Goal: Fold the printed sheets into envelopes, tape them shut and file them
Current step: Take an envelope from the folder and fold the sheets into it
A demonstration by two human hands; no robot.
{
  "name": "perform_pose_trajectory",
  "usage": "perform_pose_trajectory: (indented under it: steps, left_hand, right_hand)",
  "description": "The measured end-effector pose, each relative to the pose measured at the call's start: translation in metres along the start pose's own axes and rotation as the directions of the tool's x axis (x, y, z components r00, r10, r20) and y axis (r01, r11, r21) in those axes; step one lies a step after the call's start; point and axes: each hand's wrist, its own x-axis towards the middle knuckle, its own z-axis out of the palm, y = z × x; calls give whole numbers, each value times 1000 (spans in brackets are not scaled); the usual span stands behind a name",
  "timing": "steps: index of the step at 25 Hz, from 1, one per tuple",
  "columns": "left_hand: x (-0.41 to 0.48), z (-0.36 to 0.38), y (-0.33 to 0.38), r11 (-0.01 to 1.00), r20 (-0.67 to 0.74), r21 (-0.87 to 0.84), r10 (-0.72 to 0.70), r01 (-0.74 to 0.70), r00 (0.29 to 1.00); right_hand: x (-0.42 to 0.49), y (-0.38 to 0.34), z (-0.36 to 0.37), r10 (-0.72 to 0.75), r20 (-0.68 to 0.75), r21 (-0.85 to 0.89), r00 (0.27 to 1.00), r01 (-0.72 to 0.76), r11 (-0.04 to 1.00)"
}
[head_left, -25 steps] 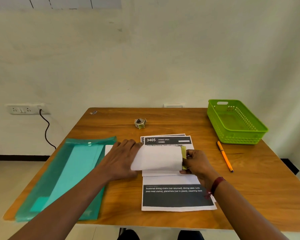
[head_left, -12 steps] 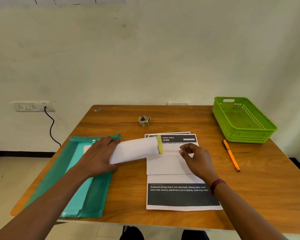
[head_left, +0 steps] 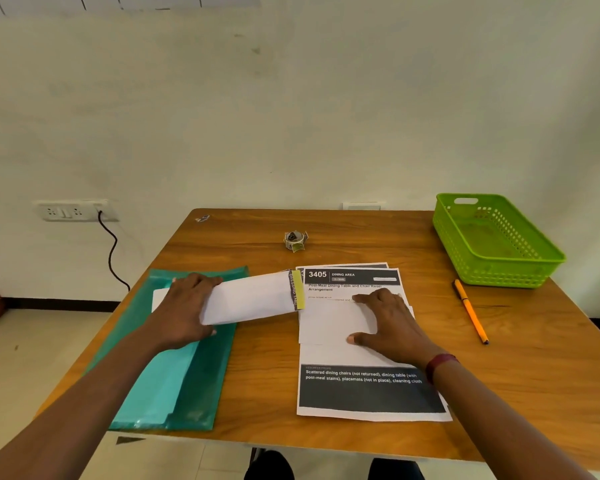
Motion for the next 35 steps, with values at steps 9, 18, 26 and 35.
perform_pose_trajectory:
  steps: [9,18,26,35]
  left_hand:
    - [6,3,9,1000,-21,-12,12,-12,1000]
    - [9,2,30,998,-30,16,68,-68,997]
    - [12,6,40,996,-16,16,86,-86,996]
    - [13,14,49,989,0,35,142,-142,990]
  right_hand:
    - [-3,6,-23,213,-463,258,861,-99,961]
    - [-8,-1,-37,290,-411,416,864,-105,903]
    - [-12,-3,-40,186,-384,303,904,-67,951]
    - [-11,-6,-48,61,-279,136,958,-23,990]
